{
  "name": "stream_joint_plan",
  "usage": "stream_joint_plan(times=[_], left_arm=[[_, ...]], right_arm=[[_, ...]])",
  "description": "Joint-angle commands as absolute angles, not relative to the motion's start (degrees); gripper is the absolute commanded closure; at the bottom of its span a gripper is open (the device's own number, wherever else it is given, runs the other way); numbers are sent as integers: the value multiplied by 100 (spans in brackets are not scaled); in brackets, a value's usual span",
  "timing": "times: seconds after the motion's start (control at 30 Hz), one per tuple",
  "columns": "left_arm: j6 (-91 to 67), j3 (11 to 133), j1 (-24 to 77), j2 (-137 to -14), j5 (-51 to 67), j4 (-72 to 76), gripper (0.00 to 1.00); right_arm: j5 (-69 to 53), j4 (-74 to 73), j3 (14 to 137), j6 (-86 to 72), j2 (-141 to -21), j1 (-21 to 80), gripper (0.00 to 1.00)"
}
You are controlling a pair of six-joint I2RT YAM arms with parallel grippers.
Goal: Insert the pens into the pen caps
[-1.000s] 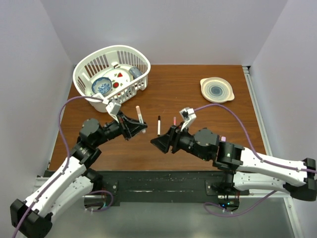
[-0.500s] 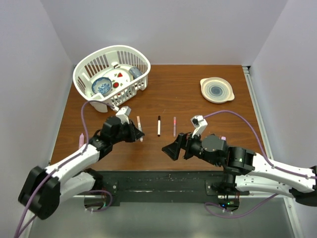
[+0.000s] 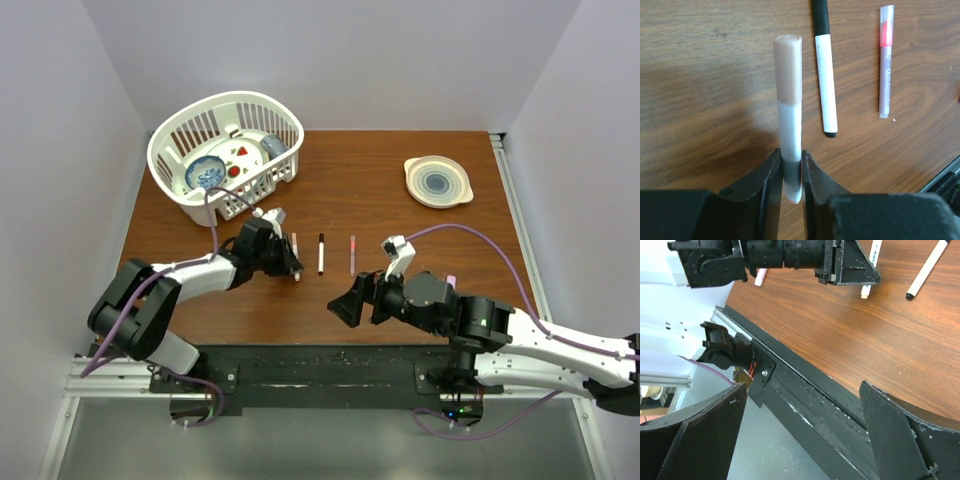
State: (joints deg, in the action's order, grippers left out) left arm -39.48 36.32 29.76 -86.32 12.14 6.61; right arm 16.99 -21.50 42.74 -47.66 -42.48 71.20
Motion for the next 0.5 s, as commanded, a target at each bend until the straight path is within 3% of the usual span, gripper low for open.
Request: stream_joint_plan(times=[0.0,0.3,0.47], left_arm=[[-4043,3920,3006,-8789,1274,730,69],[-3920,4332,2997,-8298,810,-578,39],[-3999,5211,2901,-7656,-2053,-2775,39]], right_arm=[[1635,-2136,4342,-4685,-4289,7128,1],[1433,-2074,4482,-4588,-4455,7119,3],[1284,-2066,4562,-4658,-4535,7119,4]])
